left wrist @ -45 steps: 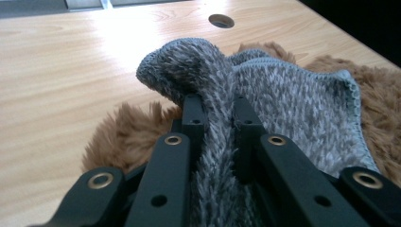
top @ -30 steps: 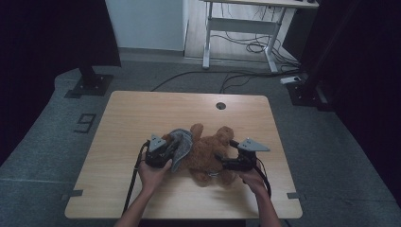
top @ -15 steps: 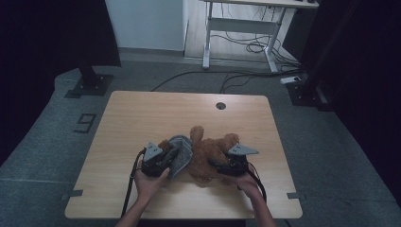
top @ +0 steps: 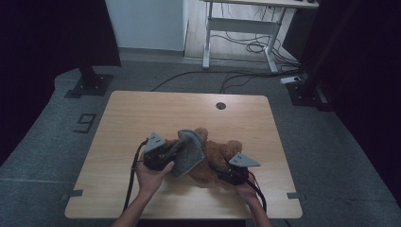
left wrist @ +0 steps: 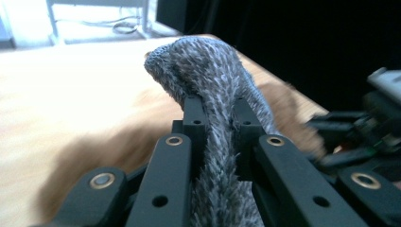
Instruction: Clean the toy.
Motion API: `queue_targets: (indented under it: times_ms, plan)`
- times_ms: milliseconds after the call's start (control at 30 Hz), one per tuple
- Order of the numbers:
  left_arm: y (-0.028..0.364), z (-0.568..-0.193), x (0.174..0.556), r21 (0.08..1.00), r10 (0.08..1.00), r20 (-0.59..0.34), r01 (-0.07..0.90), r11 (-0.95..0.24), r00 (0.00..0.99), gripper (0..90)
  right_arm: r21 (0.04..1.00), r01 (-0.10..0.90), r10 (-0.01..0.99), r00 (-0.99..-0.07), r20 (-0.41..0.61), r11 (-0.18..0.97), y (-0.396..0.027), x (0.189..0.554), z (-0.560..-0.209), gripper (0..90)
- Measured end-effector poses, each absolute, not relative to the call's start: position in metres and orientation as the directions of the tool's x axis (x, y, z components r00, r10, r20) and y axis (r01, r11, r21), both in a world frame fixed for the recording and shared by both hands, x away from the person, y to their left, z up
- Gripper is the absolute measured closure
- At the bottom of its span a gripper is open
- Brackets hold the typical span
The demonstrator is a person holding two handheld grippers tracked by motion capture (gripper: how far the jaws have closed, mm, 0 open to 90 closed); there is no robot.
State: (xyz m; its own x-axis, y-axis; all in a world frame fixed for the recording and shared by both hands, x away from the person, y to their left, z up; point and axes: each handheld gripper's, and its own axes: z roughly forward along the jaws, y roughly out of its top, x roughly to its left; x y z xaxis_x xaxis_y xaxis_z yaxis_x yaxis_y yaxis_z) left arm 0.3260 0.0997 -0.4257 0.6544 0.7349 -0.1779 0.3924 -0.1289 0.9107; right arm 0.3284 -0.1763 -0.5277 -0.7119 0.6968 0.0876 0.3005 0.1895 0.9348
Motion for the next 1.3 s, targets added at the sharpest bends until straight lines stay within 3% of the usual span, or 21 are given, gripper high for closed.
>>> queue_targets:
  times_ms: [233, 400, 700, 867, 1033, 1167, 1300]
  plan:
    - [0.004, -0.422, 0.355, 0.880, 0.691, -0.115, 0.396, -0.263, 0.714, 79.8, 0.939, 0.265, 0.710, -0.703, 0.033, 0.219, -0.173, 0.322, -0.527, 55.0]
    - [-0.025, -0.451, 0.371, 0.821, 0.716, -0.093, 0.460, -0.337, 0.692, 79.7, 0.937, 0.221, 0.733, -0.679, -0.052, 0.270, -0.167, 0.313, -0.528, 55.1]
    - [0.003, -0.455, 0.360, 0.829, 0.740, -0.089, 0.461, -0.316, 0.667, 80.3, 0.938, 0.223, 0.726, -0.687, -0.043, 0.267, -0.167, 0.314, -0.531, 55.5]
    - [0.031, -0.455, 0.350, 0.831, 0.763, -0.028, 0.439, -0.341, 0.646, 80.1, 0.940, 0.233, 0.727, -0.686, -0.022, 0.248, -0.169, 0.315, -0.531, 55.0]
    - [0.074, -0.459, 0.346, 0.839, 0.781, -0.092, 0.471, -0.273, 0.617, 80.1, 0.943, 0.239, 0.725, -0.689, -0.003, 0.231, -0.170, 0.315, -0.532, 54.9]
    - [0.098, -0.456, 0.337, 0.852, 0.798, -0.054, 0.445, -0.277, 0.601, 80.1, 0.943, 0.241, 0.728, -0.686, -0.001, 0.229, -0.170, 0.315, -0.531, 54.9]
    - [0.129, -0.456, 0.339, 0.856, 0.830, -0.090, 0.468, -0.217, 0.550, 80.0, 0.944, 0.240, 0.727, -0.687, 0.002, 0.224, -0.170, 0.315, -0.532, 54.9]
